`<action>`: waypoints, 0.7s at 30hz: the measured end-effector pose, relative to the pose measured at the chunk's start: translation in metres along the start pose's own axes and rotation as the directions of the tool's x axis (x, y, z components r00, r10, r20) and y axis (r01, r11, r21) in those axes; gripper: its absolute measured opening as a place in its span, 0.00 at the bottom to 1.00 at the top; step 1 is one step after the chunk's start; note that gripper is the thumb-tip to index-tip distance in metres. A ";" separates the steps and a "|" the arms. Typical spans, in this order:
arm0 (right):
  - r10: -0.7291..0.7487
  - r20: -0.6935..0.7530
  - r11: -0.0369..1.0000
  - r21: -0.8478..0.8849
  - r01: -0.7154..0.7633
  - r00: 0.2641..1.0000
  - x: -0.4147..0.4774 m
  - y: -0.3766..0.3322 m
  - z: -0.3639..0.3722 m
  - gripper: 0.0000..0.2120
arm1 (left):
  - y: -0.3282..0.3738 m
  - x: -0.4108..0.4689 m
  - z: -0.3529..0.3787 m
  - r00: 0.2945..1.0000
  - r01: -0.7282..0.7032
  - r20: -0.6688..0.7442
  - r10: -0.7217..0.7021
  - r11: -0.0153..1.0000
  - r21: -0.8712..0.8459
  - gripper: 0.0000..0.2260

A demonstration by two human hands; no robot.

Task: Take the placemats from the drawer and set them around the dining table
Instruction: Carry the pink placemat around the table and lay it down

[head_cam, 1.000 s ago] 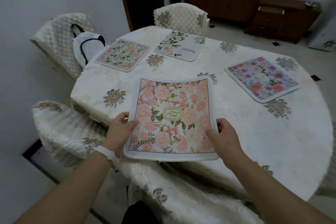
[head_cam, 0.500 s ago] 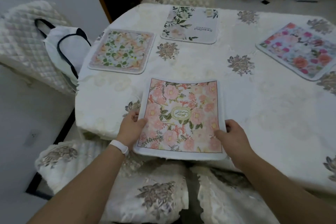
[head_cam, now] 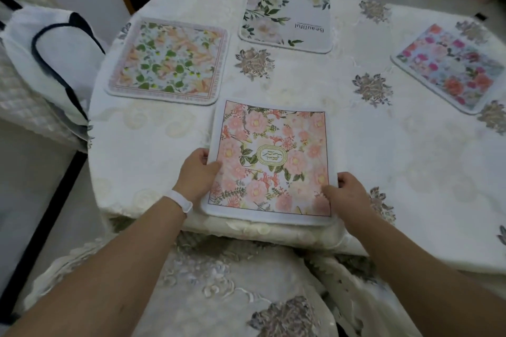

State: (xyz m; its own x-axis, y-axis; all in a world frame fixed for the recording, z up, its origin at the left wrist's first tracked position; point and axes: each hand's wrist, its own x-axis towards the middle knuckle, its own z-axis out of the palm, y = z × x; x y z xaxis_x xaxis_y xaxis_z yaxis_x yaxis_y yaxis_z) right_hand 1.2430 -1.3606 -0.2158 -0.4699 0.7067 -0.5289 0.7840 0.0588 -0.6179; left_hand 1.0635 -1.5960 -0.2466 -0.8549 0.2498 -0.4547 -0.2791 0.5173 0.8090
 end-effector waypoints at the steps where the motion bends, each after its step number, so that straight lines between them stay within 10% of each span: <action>1: 0.008 -0.008 1.000 -0.009 -0.008 1.000 0.002 0.004 0.000 0.05 | 0.000 0.002 0.002 1.000 0.002 0.019 -0.002 1.000 0.015 0.07; 16: -0.005 -0.058 0.998 -0.068 0.001 0.998 0.001 0.013 0.003 0.11 | -0.011 0.009 -0.003 0.991 -0.128 -0.029 0.134 0.978 0.165 0.13; 21: -0.293 -0.132 0.888 -0.406 0.218 0.947 0.005 0.021 0.011 0.27 | -0.015 0.009 0.006 0.872 -0.440 0.051 0.487 0.733 0.519 0.19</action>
State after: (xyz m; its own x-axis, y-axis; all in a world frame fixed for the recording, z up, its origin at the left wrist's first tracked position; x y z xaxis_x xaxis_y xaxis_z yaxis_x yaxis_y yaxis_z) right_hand 1.2530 -1.3635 -0.2379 -0.6211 0.7450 -0.2434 0.7580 0.4922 -0.4279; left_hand 1.0622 -1.5969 -0.2649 -0.8588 0.5118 -0.0220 0.3983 0.6942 0.5995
